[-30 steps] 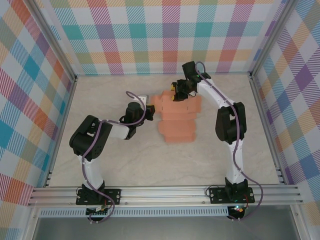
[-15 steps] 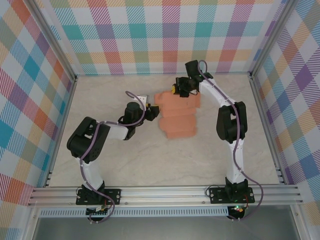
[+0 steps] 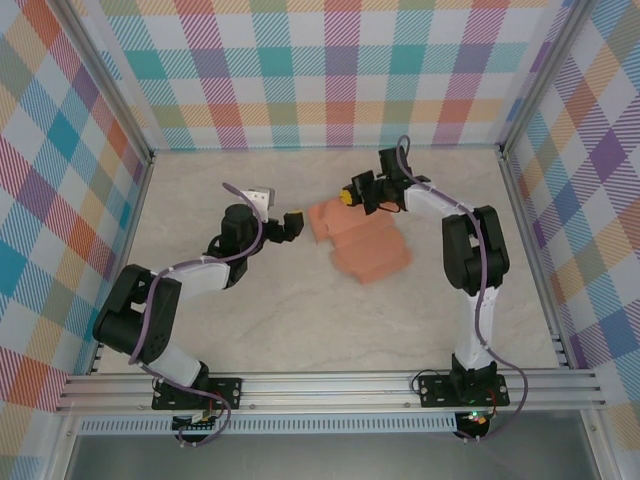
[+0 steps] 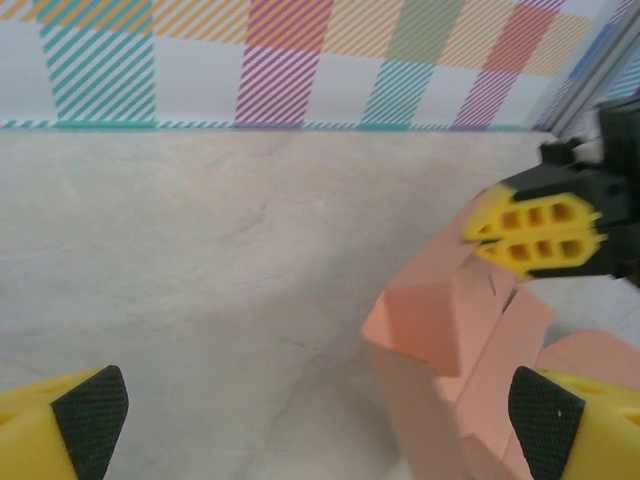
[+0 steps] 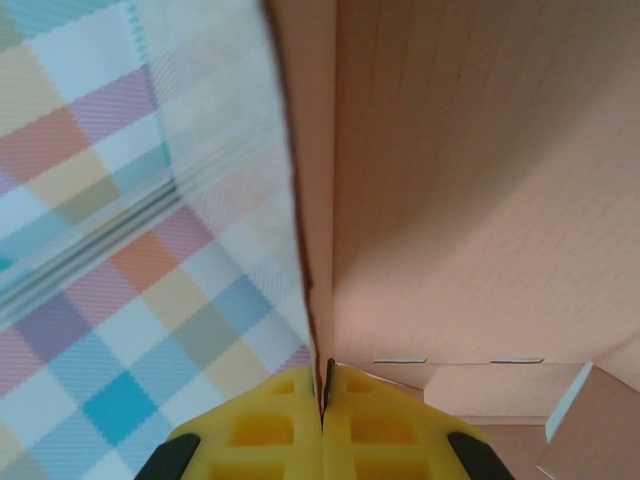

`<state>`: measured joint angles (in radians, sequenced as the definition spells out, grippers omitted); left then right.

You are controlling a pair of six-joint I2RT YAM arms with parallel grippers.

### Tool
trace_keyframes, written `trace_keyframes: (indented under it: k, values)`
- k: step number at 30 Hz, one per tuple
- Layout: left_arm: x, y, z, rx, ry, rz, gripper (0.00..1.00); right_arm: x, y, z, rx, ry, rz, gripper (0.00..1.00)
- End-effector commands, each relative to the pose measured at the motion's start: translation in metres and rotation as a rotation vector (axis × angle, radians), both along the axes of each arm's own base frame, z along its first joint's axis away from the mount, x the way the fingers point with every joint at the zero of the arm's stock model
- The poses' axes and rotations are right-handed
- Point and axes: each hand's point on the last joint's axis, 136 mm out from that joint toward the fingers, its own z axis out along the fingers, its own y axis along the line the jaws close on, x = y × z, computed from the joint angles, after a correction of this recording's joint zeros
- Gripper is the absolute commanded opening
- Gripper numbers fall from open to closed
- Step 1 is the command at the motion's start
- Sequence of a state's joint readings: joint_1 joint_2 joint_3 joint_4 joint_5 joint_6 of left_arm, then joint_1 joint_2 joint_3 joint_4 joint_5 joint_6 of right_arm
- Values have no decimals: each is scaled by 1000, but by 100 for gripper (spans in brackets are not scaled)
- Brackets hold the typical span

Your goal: Fold the paper box

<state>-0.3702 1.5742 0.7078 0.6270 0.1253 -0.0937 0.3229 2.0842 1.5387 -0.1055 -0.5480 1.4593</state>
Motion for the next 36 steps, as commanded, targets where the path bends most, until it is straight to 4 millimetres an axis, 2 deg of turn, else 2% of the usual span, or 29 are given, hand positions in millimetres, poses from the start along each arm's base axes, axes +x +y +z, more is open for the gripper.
trace_keyframes:
  k: [1, 3, 7, 11, 14, 21, 25, 29, 31, 36]
  values:
    - [-4, -12, -34, 43, 90, -96, 98, 7, 10, 61, 106, -264, 106, 2]
    - [-2, -16, -42, 15, 98, -102, 95, 4, 15, 68, 135, -302, 154, 3]
    - [10, -14, -47, 20, 39, -68, 95, 5, 20, 80, 199, -365, 189, 3]
    - [15, -26, -43, 62, 7, -144, 95, 4, 25, 84, 231, -397, 230, 2]
    - [19, -24, -46, 71, 12, -126, 93, 2, 27, 83, 220, -439, 274, 2]
    - [15, -11, -45, 51, -26, -57, 89, -4, 34, 58, 200, -446, 417, 0]
    - [6, -18, -40, 83, -5, -127, 82, -7, 35, 41, 206, -416, 438, 0]
    - [4, -21, -38, 104, -2, -150, 81, -14, 33, 31, 200, -399, 449, 0]
    - [4, -26, -39, 92, 3, -154, 79, -17, 34, 27, 200, -393, 457, 0]
    - [-7, -55, -51, 132, 6, -228, 78, -23, 34, 21, 196, -372, 457, 0]
